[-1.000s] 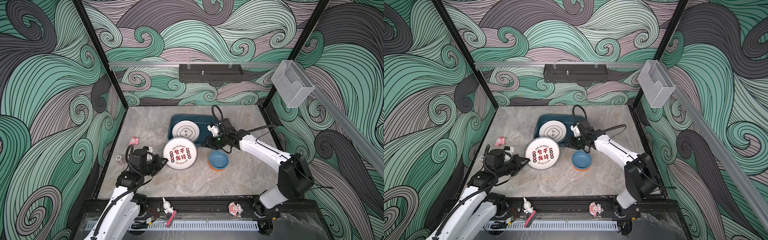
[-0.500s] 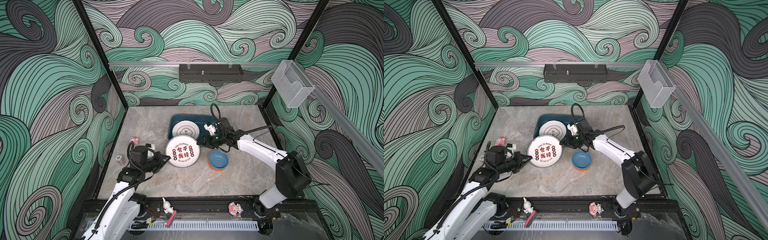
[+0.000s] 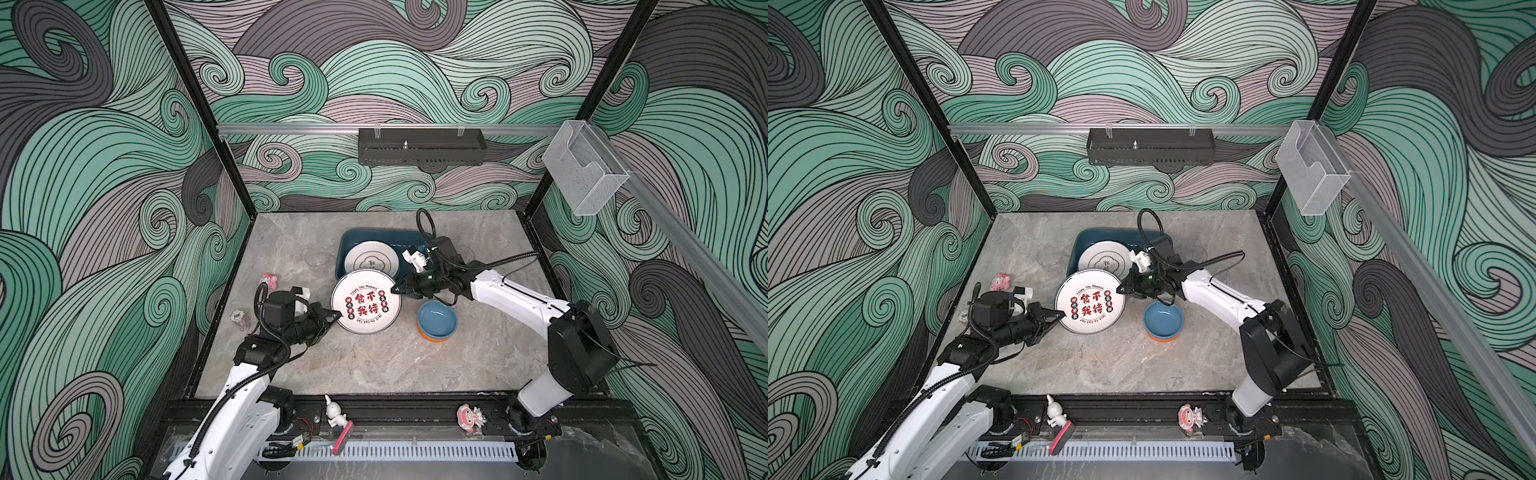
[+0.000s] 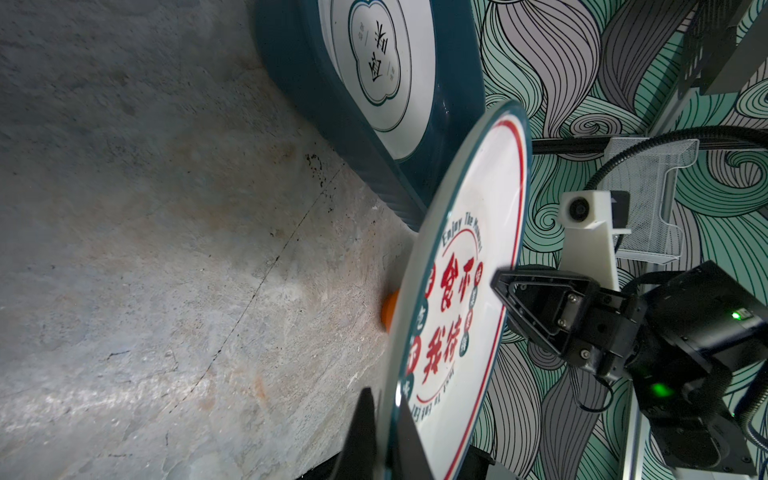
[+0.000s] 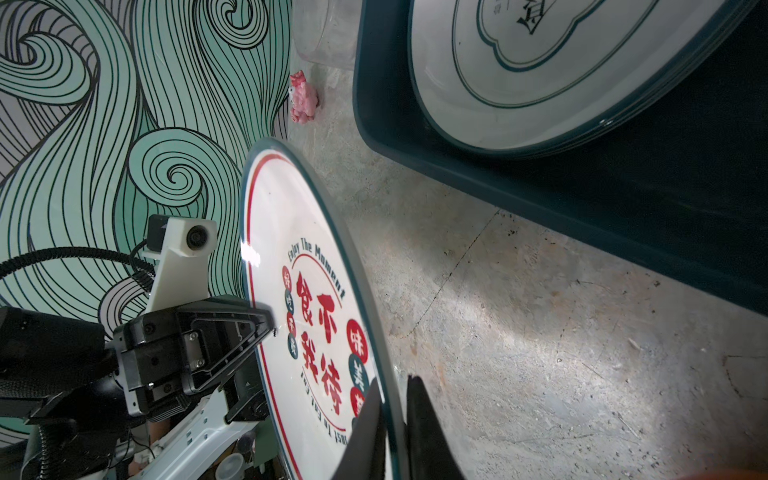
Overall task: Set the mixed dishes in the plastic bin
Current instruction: 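Pinch the red-print plate rim with the right gripper and tilt it up, then carry the red-print plate over the teal bin and lower it in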
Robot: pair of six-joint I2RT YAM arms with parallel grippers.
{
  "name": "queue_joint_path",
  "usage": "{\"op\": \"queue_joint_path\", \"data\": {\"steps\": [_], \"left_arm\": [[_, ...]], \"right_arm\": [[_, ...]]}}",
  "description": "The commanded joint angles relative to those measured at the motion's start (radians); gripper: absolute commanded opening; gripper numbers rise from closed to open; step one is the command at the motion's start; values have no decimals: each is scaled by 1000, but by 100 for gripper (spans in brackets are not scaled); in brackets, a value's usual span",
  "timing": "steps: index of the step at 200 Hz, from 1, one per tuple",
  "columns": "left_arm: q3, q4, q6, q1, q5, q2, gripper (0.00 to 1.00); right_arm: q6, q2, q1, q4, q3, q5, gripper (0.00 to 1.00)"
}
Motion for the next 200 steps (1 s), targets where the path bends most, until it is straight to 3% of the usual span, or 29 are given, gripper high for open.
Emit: {"op": "queue_joint_path", "data": {"steps": [1, 40, 105, 117, 143, 200], "left_arm": [[43, 41, -6, -1, 21, -16, 5], [44, 18, -10, -1, -8, -28, 30], [21, -13, -17, 0, -74, -100, 42], [14, -15, -17, 1, -83, -114, 51], [4, -23, -17, 0, -93, -136, 58], [4, -38, -17, 0, -93, -140, 62]], "right_arm": [[-5, -9, 2, 14, 18, 5, 7], [-16, -26, -2, 10, 26, 36, 3], [-20, -40, -37, 6, 47, 81, 0], [-23, -39, -45, 0, 55, 92, 0], [-32, -29, -60, -12, 78, 120, 0], [-27, 25, -98, -35, 160, 185, 0]]}}
